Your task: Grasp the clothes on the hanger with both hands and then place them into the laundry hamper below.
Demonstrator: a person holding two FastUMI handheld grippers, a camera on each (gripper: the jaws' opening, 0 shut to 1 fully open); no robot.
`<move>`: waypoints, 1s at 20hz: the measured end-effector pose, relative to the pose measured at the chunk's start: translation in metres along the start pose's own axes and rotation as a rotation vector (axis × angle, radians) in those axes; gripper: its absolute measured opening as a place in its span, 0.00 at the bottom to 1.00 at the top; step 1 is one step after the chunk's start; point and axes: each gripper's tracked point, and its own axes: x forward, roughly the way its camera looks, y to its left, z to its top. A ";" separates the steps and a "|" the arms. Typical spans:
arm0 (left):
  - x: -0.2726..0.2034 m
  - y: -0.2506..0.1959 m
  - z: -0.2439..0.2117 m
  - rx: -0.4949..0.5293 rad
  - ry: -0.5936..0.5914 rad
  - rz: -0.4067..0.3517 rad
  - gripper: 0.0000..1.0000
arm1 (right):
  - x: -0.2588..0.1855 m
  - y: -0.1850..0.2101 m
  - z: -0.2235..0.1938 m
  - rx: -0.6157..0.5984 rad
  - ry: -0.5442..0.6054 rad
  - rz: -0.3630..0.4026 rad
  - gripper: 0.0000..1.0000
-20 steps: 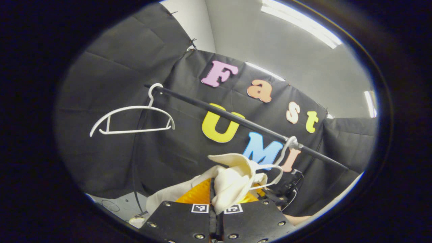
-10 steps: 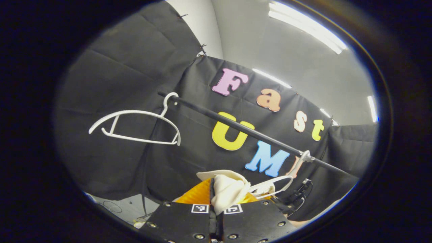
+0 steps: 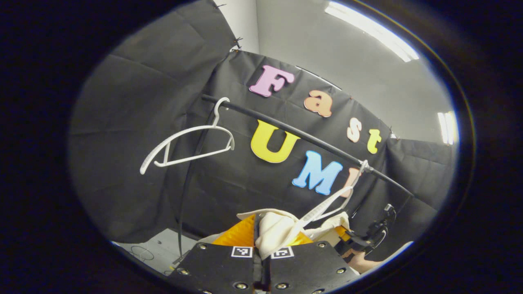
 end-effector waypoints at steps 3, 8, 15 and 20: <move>-0.011 0.004 -0.011 0.057 0.027 -0.044 0.01 | -0.041 -0.006 0.000 -0.001 0.002 -0.060 0.02; -0.015 -0.001 -0.026 0.068 0.054 -0.125 0.01 | -0.108 -0.004 0.016 0.016 -0.017 -0.118 0.02; -0.037 0.013 -0.055 0.169 0.047 -0.114 0.02 | -0.174 0.061 0.005 0.053 0.028 0.016 0.02; -0.050 0.021 -0.118 0.253 0.130 -0.063 0.02 | -0.189 0.108 -0.040 0.034 0.125 0.111 0.00</move>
